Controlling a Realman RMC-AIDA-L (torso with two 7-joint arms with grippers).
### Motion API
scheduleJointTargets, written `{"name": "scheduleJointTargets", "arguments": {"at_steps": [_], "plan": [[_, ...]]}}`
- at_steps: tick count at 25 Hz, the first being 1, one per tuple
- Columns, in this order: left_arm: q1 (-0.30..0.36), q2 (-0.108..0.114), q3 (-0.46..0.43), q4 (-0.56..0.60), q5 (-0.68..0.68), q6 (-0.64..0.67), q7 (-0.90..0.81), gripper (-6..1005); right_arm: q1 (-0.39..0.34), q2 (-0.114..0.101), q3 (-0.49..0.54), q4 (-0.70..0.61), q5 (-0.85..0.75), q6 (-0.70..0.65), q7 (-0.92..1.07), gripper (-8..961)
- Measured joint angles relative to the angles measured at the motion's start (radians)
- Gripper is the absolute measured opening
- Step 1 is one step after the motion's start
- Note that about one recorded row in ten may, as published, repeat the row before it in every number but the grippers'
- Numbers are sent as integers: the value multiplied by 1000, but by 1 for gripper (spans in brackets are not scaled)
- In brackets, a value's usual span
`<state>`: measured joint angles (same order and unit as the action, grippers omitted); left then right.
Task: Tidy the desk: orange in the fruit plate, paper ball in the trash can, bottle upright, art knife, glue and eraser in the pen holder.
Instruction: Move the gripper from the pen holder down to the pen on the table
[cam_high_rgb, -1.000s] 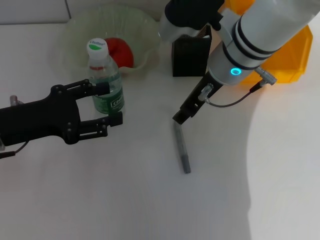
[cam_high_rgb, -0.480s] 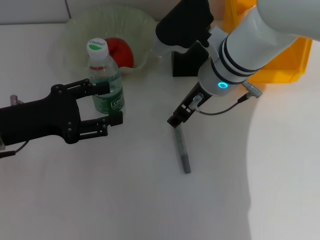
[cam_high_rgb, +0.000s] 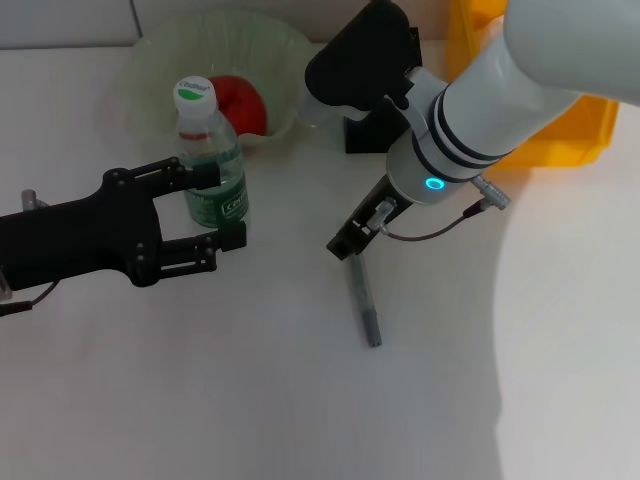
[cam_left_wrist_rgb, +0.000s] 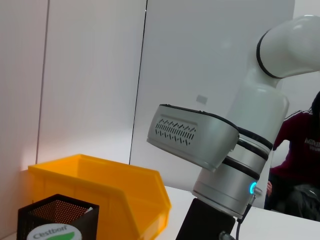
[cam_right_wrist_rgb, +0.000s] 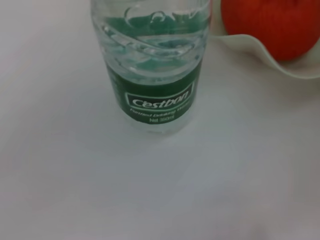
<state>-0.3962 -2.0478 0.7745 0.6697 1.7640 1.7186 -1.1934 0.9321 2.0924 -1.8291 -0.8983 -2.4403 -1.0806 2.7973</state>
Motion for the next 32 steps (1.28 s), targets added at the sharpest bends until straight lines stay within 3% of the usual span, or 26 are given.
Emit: {"name": "scheduleJointTargets", "arguments": {"at_steps": [4,10,32], "plan": [[0,-1,2,0,0,0,0,783,2,0,-2,17,6,4,1,516],[-1,-1,4,-1,0,-1,2,783,4,0,-4,23,6,5,10,408],[2,-6,2,-7,0,-2,25,783,5,0,-29,37,11,13,23,379]]}}
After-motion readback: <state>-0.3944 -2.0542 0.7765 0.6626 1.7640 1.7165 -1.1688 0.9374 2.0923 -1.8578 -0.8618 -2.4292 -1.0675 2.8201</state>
